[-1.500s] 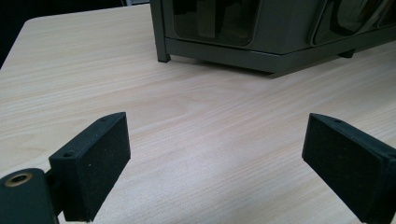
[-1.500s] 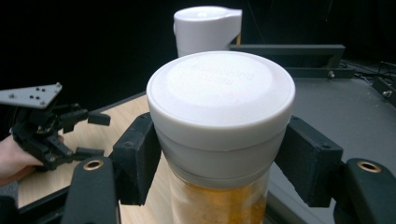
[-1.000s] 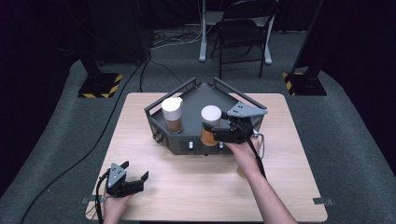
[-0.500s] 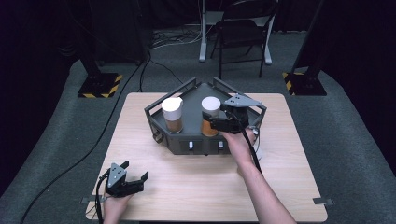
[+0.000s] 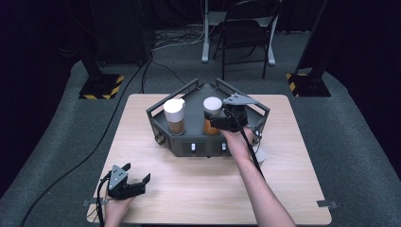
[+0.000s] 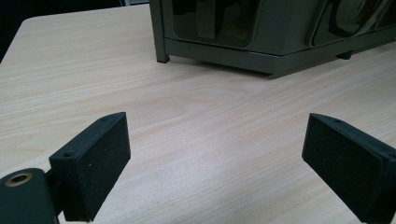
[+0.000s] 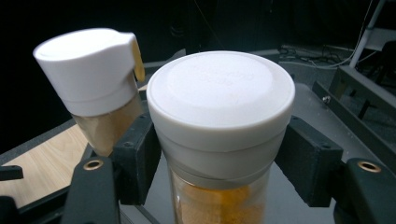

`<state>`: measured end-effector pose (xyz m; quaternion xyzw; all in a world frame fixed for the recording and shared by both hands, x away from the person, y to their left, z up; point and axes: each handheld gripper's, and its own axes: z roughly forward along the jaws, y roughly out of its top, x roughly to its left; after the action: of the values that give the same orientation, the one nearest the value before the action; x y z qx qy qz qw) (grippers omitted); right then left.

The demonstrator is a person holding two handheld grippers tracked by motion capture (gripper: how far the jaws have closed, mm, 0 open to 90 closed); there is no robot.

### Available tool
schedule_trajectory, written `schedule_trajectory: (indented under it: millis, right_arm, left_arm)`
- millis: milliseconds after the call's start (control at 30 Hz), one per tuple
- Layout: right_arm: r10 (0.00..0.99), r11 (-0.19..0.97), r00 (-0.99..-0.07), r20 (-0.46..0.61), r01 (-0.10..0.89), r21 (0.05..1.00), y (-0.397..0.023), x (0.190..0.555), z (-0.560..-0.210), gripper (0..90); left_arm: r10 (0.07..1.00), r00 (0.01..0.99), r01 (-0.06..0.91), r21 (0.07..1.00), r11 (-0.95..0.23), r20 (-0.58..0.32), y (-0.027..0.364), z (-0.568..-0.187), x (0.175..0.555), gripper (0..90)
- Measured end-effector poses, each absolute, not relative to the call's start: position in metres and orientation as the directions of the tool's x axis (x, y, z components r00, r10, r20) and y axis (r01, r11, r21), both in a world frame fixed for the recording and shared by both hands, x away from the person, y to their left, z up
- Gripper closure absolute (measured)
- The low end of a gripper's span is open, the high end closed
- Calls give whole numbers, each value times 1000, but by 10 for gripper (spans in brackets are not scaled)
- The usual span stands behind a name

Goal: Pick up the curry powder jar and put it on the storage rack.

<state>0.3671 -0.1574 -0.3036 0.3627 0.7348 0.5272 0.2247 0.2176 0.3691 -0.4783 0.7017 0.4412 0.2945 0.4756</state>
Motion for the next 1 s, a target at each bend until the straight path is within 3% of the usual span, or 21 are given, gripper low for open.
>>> schedule_trajectory:
  millis: [367, 533, 1000]
  right_arm:
    - [760, 223, -650, 20, 290, 931, -154, 368, -298, 328]
    - [759, 252, -651, 7, 303, 919, -154, 368, -294, 249]
    - [766, 228, -642, 39, 328, 917, -207, 357, -306, 228]
  left_arm:
    - [899, 437, 339, 928, -155, -9, 370, -479, 218, 77]
    - [900, 437, 338, 928, -156, -8, 369, -479, 217, 77]
    - [901, 433, 338, 928, -156, -6, 369, -479, 217, 77]
